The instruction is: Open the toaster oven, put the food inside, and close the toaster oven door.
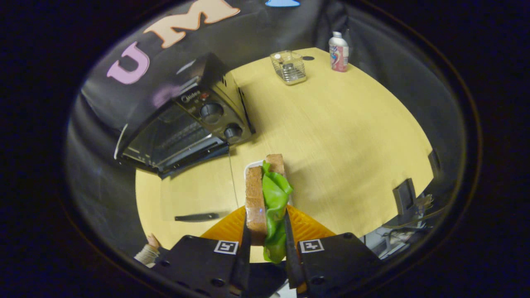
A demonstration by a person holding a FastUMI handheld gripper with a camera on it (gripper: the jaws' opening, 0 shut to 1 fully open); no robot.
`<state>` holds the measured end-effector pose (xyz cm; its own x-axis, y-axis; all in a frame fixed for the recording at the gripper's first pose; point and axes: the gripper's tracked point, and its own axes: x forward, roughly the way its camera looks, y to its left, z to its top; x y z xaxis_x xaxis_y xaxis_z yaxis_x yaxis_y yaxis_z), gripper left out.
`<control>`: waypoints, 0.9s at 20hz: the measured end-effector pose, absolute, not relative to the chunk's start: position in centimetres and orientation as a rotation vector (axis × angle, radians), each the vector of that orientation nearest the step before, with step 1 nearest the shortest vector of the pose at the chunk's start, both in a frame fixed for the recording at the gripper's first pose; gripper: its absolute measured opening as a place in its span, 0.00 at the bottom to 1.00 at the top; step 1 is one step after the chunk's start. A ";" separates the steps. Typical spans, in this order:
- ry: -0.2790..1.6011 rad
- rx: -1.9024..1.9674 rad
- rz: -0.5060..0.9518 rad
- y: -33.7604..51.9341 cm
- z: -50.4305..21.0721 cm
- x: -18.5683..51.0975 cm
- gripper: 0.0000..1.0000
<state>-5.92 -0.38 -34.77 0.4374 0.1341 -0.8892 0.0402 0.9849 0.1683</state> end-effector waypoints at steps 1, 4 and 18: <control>1.090 0.233 0.073 0.6 -33.8 -6.0 0.39; 1.027 0.471 0.111 4.0 -31.3 -5.9 0.39; 0.878 1.096 0.249 19.1 -36.3 -1.8 0.39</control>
<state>-1.82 19.06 -36.27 0.6493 0.5781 -0.4942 0.2319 0.4684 0.8526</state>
